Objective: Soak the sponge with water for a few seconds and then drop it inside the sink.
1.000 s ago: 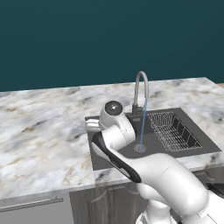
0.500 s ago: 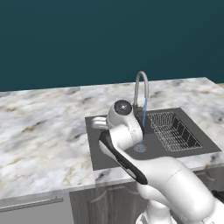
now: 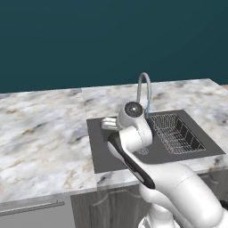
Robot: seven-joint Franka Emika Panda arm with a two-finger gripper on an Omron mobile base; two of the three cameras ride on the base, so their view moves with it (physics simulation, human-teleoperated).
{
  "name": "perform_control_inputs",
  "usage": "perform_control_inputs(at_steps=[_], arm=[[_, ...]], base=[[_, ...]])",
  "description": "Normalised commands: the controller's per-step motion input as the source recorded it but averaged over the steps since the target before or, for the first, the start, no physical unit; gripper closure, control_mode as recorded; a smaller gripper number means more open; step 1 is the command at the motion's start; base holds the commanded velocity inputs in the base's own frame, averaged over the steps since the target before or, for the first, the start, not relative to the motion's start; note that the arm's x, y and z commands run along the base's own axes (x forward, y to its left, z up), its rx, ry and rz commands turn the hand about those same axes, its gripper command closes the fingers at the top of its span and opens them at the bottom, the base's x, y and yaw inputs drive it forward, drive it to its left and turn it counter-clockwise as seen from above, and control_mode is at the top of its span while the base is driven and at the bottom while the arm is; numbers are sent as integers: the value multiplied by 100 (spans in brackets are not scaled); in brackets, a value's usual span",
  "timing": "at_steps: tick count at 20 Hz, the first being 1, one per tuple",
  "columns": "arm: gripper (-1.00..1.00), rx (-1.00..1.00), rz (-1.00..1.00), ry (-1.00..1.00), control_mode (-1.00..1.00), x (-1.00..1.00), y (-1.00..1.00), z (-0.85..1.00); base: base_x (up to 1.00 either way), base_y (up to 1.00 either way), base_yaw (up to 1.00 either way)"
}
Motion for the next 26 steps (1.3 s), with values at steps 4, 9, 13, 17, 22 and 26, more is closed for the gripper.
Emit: perform_control_inputs(at_steps=[4, 9, 13, 17, 22, 26], arm=[[100, 0, -11, -5, -100, 0, -9, 0], [100, -1, -16, -7, -100, 2, -2, 0], [100, -1, -18, -7, -100, 11, -6, 0], [100, 0, -19, -6, -100, 10, -10, 0], [100, 0, -17, -5, -100, 8, -17, 0], [100, 0, -13, -4, -100, 0, -31, 0]], base=[[0, 0, 0], [0, 0, 0], [0, 0, 0], [0, 0, 0], [0, 0, 0], [0, 0, 0]])
